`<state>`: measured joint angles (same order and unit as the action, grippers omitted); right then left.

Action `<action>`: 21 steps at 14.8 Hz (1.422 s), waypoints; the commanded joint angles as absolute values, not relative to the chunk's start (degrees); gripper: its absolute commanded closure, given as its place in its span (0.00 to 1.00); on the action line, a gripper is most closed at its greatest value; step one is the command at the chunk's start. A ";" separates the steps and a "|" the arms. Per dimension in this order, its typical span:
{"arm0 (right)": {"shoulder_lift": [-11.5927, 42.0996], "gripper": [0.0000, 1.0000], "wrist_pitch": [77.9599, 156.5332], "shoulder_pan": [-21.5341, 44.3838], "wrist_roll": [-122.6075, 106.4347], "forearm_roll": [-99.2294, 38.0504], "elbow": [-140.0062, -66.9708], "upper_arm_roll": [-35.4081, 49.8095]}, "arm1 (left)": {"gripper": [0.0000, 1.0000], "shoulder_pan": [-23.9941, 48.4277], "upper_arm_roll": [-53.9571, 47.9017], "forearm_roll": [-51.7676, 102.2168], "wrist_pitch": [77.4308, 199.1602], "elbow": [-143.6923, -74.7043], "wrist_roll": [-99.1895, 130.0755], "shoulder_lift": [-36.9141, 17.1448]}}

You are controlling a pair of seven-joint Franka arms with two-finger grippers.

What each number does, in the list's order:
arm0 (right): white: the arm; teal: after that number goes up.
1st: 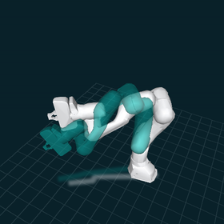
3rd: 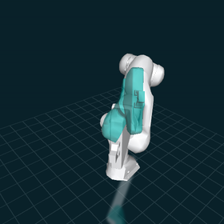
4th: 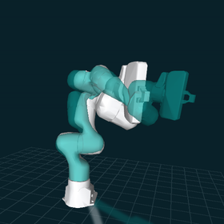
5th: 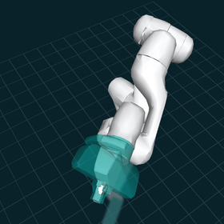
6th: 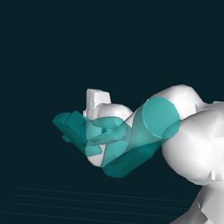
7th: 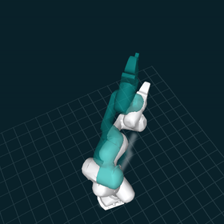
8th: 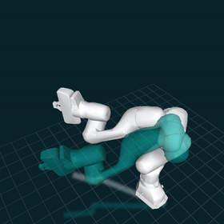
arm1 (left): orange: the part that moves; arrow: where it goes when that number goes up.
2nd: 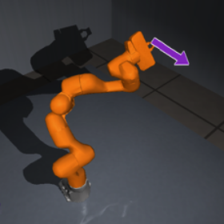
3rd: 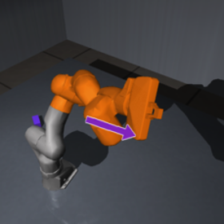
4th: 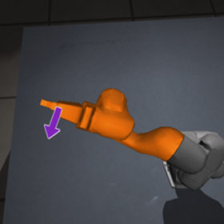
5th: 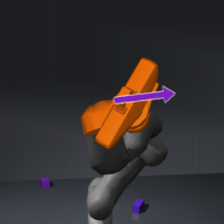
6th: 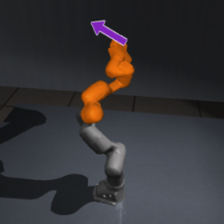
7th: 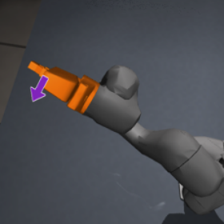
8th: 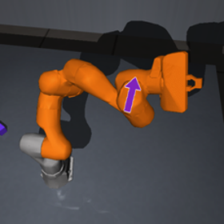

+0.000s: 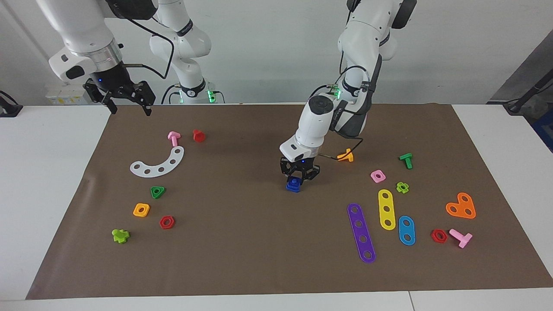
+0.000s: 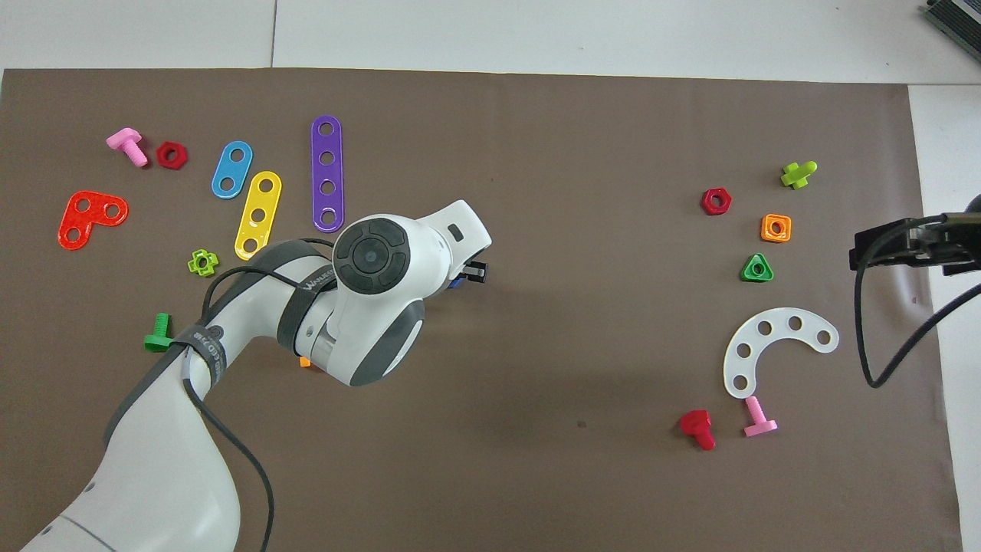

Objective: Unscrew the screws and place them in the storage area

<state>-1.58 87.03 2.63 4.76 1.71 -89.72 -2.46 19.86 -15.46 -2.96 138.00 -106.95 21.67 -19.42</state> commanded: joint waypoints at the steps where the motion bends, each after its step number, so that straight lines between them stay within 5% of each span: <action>1: -2.29 0.00 87.36 2.02 3.52 1.67 -90.44 -1.93 | 0.89 18.90 -15.21 -3.60 132.04 -107.93 23.12 -14.51; 6: -2.29 0.00 87.36 2.11 3.69 1.67 -90.35 -1.76 | 0.90 16.70 -9.78 -3.60 126.39 -110.64 19.00 -11.25; 10: -2.03 0.00 90.51 2.11 2.37 0.71 -90.35 -1.67 | 0.97 16.61 -3.27 -3.60 136.45 -118.89 14.25 -9.58; 15: 5.51 0.00 99.73 8.76 12.35 -0.80 -89.39 1.23 | 0.93 13.98 -2.55 -3.60 142.90 -123.82 10.82 -10.81; 16: 8.32 0.00 102.71 12.53 17.26 -0.44 -89.30 1.23 | 0.87 13.45 -2.55 -3.60 143.78 -124.79 9.94 -10.90; 17: 11.05 0.00 105.35 15.18 20.97 0.08 -89.30 1.23 | 0.56 13.19 -2.55 -3.60 143.53 -125.07 9.76 -10.72; 18: 14.47 0.00 107.73 17.90 24.57 0.61 -88.86 1.23 | 0.01 13.18 -2.46 -3.60 143.44 -124.81 9.76 -10.81; 21: 23.88 0.00 115.21 25.55 37.75 1.84 -84.21 1.23 | 0.00 12.14 -2.46 -3.60 139.68 -122.01 9.76 -9.76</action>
